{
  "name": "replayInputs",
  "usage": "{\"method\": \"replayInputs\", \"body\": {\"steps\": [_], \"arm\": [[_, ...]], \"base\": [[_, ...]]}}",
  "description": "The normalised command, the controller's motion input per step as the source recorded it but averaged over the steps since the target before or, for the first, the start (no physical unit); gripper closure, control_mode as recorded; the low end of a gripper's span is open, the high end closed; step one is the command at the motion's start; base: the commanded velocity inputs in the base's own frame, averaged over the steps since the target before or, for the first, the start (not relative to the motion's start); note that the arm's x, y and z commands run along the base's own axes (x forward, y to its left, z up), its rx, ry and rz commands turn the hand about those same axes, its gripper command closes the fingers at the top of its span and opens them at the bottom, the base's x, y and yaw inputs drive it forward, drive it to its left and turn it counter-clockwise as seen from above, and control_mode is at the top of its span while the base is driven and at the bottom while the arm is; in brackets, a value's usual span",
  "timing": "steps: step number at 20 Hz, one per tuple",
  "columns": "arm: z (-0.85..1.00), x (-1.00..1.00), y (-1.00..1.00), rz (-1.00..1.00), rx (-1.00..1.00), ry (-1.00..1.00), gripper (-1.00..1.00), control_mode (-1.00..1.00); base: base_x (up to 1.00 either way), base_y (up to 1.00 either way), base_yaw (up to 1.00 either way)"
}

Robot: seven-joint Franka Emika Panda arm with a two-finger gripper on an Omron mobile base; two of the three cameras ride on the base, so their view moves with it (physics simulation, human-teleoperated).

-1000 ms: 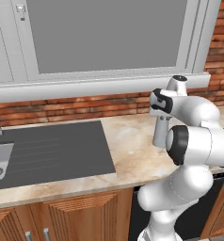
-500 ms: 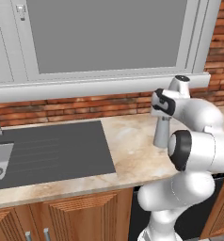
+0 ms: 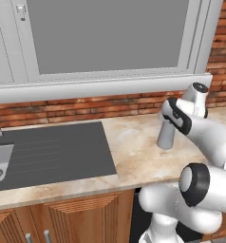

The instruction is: Place the pitcher and cup on the dining counter for serving.

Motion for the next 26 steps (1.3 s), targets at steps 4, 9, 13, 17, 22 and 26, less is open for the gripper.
{"method": "replayInputs", "body": {"steps": [4,9,13,17,22,26], "arm": [[0.55,-0.56,0.11,0.08,-0.04,-0.14,1.00,-1.00],[0.65,-0.55,0.17,0.08,-0.07,-0.05,1.00,-1.00],[0.57,-0.56,0.14,0.08,-0.07,0.00,1.00,-1.00],[0.53,-0.49,0.09,0.07,-0.04,0.00,1.00,-1.00],[0.25,-0.43,0.01,0.06,0.00,-0.03,1.00,-1.00],[0.13,-0.45,0.05,0.03,0.00,-0.05,1.00,-1.00]], "base": [[0.00,0.00,0.00],[0.00,0.00,0.00],[0.00,0.00,0.00],[0.00,0.00,0.00],[0.00,0.00,0.00],[0.00,0.00,0.00]]}}
